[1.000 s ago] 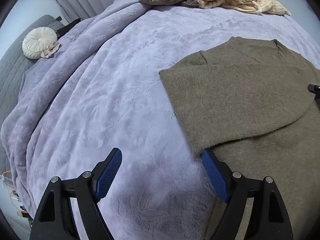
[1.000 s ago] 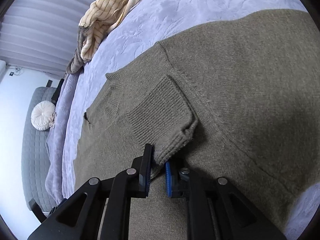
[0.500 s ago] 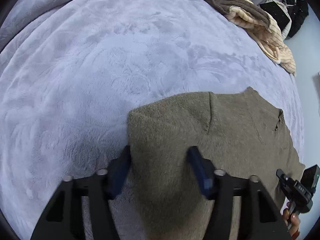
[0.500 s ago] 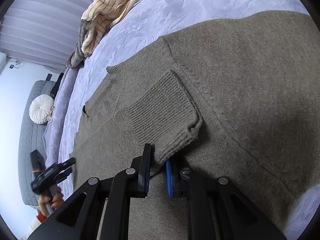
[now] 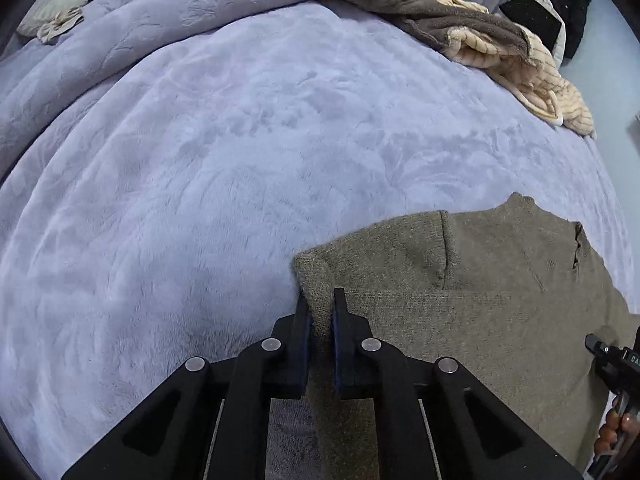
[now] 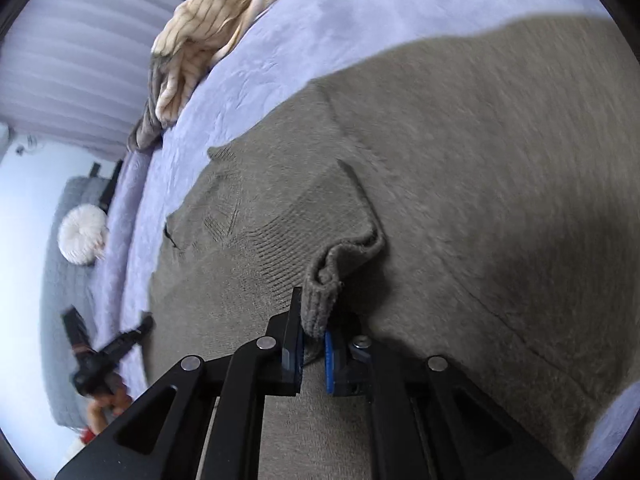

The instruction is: Fold small clothes

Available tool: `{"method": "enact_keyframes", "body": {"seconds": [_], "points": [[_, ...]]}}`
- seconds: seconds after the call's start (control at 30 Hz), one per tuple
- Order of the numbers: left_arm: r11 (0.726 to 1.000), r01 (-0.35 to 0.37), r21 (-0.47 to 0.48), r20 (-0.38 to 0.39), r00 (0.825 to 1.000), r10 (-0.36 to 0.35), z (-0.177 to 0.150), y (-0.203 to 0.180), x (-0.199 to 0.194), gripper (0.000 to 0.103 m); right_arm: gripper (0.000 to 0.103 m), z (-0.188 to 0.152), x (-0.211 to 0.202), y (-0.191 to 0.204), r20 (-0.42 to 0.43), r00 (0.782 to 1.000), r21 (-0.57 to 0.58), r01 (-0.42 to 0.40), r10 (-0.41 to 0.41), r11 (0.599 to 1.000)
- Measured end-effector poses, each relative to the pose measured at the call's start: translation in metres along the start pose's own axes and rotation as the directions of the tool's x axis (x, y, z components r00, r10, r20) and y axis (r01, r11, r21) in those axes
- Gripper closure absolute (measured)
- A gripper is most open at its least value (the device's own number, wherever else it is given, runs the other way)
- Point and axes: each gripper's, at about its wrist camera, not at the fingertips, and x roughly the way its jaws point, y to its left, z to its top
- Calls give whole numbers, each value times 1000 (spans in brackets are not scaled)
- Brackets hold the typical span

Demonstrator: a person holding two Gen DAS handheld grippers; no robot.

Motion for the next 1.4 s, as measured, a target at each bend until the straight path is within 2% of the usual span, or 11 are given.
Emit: {"method": "enact_keyframes", "body": {"seconds": [0.13, 0.2, 0.23, 0.43, 0.57, 0.77, 0.8, 0.83, 0.87, 0.9, 1.4], "points": [[992, -125, -14, 43, 991, 126, 1, 7, -16, 89, 96, 1, -11, 0, -10, 999, -38, 31, -31, 999], [960, -280, -2, 63, 958, 280, 1, 11, -23, 89, 93, 0, -18, 0, -7, 998, -45, 57, -57, 997], [955, -298, -6, 62, 953, 298, 1, 14, -26, 89, 93, -1, -22, -1, -6, 998, -35, 63, -63, 997], [968, -249, 0, 58, 967, 249, -19, -5, -54, 89, 86, -8, -39, -6, -24, 997, -8, 69, -69, 998], [989, -145, 33, 29, 989, 144, -48, -40, -65, 89, 66, -16, -44, -5, -31, 998, -18, 55, -56, 998], [985, -83, 152, -27, 996, 88, -79, -115, -57, 89, 65, -21, -50, -10, -41, 999, 12, 26, -25, 1000], [983, -70, 169, -36, 996, 77, -84, -126, -54, 81, 65, -21, -51, -10, -41, 999, 16, 23, -23, 1000], [981, -64, 181, -46, 996, 73, -88, -135, -52, 38, 65, -20, -53, -12, -41, 999, 20, 19, -18, 1000], [979, -74, 189, -51, 995, 85, -91, -143, -50, 16, 65, -20, -54, -13, -41, 999, 25, 14, -13, 1000], [977, -85, 196, -26, 995, 92, -95, -153, -53, 6, 64, -20, -56, -14, -41, 999, 27, 10, -9, 1000], [957, 15, 289, -36, 999, -5, -85, -276, -26, 6, 64, -18, -94, -51, 8, 1000, 82, -8, 8, 997]]}}
